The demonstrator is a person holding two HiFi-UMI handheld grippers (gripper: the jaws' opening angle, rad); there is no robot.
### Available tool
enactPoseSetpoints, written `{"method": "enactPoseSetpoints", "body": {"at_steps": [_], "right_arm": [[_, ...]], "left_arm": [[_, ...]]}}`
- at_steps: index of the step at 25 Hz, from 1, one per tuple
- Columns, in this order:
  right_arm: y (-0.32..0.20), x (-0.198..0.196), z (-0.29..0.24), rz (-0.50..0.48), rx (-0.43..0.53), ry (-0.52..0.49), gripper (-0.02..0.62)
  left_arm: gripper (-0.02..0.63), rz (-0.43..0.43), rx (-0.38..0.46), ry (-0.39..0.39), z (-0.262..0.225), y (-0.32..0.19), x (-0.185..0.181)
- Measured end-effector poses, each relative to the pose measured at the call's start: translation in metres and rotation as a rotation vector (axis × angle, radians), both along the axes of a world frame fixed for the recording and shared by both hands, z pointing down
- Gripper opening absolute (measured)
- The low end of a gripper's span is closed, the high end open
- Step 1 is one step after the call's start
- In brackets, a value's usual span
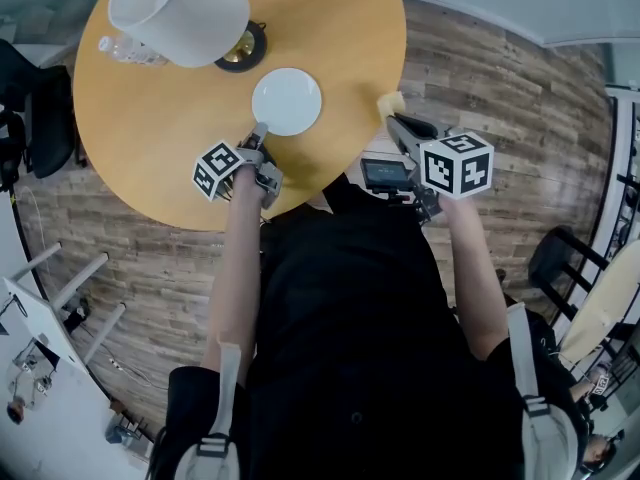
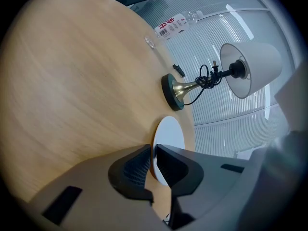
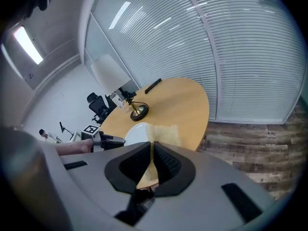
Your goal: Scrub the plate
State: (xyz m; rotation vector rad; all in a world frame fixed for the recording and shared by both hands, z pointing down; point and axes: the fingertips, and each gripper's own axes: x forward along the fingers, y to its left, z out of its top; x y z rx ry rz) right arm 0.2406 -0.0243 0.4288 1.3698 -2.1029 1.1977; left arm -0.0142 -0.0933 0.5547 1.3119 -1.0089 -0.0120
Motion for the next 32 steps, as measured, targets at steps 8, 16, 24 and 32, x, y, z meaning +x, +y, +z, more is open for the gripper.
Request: {"method": "enactPoseSetpoints", "body": {"at_steps": [8, 16, 24, 32], "right_arm": [[0.002, -0.017, -0.018, 0.03, 0.03, 0.01, 0.029], [0.009, -0.083, -0.041, -0.001, 0.073, 0.013, 0.029], [0.006, -0.19, -0.077, -0.085, 0.179, -0.031, 0.028], [0.019, -0.279, -0.102, -0.165, 0.301, -0.066, 0.028]], "left_arm": [[0.087, 0.045, -0.004, 0.033, -0.007, 0.008, -0.01], [0.012, 0.039, 0.109, 0.131, -0.059, 0.028, -0.065], [0.012, 0.21, 0.406, 0.045, -0.152, 0.044, -0.134], [0.012, 0.398, 0.707, -0.116, -0.214, 0.065, -0.174]]}}
